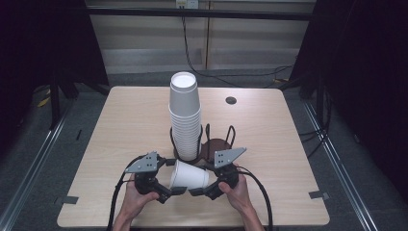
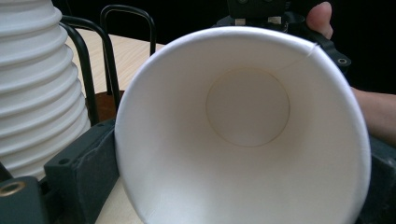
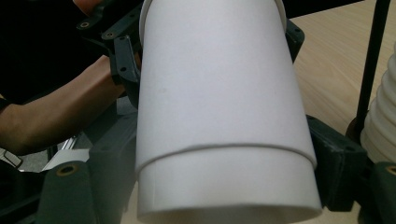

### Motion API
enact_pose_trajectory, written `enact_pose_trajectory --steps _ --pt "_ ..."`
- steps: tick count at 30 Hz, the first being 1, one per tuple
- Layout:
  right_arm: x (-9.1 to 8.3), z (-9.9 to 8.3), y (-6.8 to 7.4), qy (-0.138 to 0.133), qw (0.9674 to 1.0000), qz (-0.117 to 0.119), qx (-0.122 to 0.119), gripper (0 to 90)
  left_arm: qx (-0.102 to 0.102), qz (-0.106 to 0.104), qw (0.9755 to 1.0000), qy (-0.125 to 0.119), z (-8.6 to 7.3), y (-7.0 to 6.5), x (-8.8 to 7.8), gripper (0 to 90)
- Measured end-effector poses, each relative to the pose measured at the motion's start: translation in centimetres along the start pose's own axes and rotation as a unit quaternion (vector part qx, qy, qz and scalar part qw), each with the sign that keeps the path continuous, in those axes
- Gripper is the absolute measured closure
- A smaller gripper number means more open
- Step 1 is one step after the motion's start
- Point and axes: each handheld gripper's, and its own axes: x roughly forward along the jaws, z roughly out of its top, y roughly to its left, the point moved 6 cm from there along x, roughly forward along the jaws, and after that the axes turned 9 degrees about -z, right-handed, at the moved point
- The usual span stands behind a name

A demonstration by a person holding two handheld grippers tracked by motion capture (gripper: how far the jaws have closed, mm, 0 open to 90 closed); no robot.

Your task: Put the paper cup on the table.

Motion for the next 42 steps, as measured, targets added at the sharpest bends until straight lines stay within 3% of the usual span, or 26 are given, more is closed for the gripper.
enact_pose_trajectory --steps 15,20,25,35,39,42 --pt "-0.1 0.1 0.0 -0.008 0.9999 0.008 0.001 20.6 -0.009 -0.019 0.9998 -0.006 0.3 -0.1 -0.5 9.4" --pt "0.1 0.0 0.0 -0.012 0.9999 0.002 -0.001 19.0 -0.009 -0.009 0.9999 0.004 0.2 -0.2 -0.7 10.6" --pt "0.1 -0.2 -0.1 -0.022 0.9996 -0.019 -0.002 12.6 -0.010 0.000 0.9999 0.006 0.3 -0.5 -1.0 10.6" --pt "-1.1 -0.8 -0.6 -0.057 0.9957 -0.073 0.003 12.4 -0.019 0.022 0.9994 0.019 0.1 -0.2 -2.1 10.5" --pt "-1.6 -1.1 -0.8 -0.070 0.9919 -0.105 0.008 12.5 -0.024 0.036 0.9988 0.024 0.0 0.0 -2.7 10.5" --pt "-2.1 -1.2 -1.1 -0.075 0.9870 -0.141 0.018 12.6 -0.030 0.040 0.9984 0.028 -0.2 0.2 -3.3 10.5"
